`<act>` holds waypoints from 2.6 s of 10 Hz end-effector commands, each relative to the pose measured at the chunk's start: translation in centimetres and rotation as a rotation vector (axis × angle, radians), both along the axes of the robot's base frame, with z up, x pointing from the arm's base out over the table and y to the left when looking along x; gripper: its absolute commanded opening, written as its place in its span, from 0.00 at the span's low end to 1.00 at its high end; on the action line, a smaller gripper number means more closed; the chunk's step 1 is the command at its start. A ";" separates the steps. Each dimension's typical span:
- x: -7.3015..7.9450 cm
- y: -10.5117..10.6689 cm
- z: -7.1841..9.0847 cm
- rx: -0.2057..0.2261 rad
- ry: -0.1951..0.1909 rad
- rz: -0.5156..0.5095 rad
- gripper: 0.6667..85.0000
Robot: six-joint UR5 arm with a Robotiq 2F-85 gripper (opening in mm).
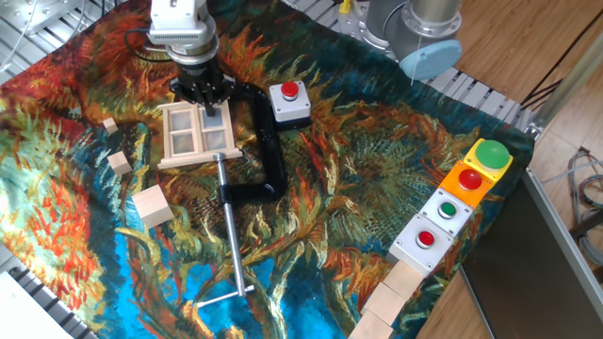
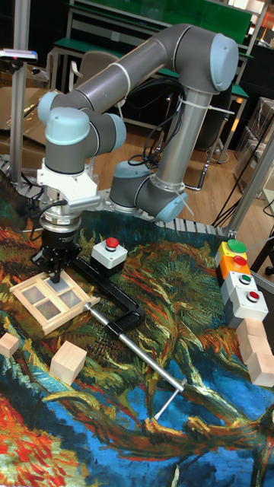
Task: Close a sliding window
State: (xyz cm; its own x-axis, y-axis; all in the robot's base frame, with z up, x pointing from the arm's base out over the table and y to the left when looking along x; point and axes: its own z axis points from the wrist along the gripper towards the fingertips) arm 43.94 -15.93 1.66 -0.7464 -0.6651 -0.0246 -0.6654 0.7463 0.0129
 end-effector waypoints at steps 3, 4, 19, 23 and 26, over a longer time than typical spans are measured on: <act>-0.1 -0.2 0.7 -0.011 0.005 -0.006 0.01; 0.1 0.2 1.2 -0.020 0.011 -0.008 0.01; 6.7 10.7 9.2 -0.037 -0.092 -0.090 0.01; 7.6 7.8 8.2 -0.090 -0.157 0.034 0.01; 8.5 13.7 7.9 0.012 -0.140 -0.122 0.01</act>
State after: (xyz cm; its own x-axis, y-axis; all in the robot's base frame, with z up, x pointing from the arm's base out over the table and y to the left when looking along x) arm 51.85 -4.78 9.66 -0.7647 -0.6361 -0.1031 -0.6279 0.7715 -0.1026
